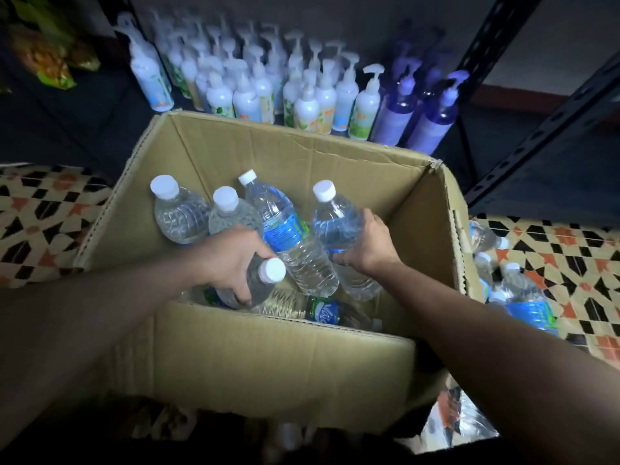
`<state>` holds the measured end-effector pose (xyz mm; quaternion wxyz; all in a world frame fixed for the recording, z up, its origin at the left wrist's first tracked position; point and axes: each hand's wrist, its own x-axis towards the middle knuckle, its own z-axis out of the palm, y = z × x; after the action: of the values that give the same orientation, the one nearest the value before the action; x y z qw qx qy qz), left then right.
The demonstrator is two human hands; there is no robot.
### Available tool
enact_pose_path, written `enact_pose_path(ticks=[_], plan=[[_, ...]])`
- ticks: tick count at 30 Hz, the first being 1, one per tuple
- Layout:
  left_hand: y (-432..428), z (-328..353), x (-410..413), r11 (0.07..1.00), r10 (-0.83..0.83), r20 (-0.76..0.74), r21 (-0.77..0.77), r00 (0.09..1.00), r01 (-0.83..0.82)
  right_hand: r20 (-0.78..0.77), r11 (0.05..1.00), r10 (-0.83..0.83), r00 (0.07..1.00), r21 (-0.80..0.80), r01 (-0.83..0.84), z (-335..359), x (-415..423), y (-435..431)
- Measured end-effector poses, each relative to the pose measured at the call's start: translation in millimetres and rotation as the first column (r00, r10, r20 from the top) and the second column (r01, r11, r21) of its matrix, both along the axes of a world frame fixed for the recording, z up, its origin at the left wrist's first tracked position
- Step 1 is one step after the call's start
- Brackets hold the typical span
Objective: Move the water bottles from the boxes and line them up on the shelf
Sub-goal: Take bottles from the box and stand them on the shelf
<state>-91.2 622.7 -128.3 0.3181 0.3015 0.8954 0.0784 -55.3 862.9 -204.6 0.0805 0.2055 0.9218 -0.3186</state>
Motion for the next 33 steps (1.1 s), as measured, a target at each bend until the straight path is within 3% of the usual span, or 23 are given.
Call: enact_pose_path(ticks=[6, 13, 16, 20, 23, 27, 33], plan=[[0, 28, 5, 0.969, 0.23, -0.119, 0.114, 0.966, -0.217, -0.064, 0.997, -0.067, 0.996, -0.05, 0.064, 12, 5, 11], [16, 46, 1, 0.919, 0.374, -0.178, 0.201, 0.91, -0.338, 0.058, 0.995, -0.063, 0.996, -0.079, 0.068, -4, 6, 13], [23, 67, -10, 0.857, 0.481, -0.188, 0.307, 0.856, -0.414, 0.069, 0.994, -0.042, 0.997, -0.095, 0.048, -6, 3, 13], [45, 69, -27, 0.731, 0.603, -0.045, 0.43, 0.796, -0.53, 0.059, 0.986, -0.091, 0.994, -0.132, 0.098, -10, 0, 16], [65, 51, -29, 0.694, 0.6, 0.073, 0.449, 0.797, -0.563, 0.037, 0.981, -0.1, 0.994, -0.162, 0.105, -12, 1, 20], [74, 28, -44, 0.652, 0.626, 0.12, 0.461, 0.771, -0.602, 0.029, 0.937, -0.179, 0.983, -0.298, 0.18, -17, -1, 21], [86, -17, -49, 0.467, 0.66, 0.288, 0.567, 0.694, -0.679, 0.047, 0.876, -0.243, 0.969, -0.419, 0.24, -32, -4, 23]])
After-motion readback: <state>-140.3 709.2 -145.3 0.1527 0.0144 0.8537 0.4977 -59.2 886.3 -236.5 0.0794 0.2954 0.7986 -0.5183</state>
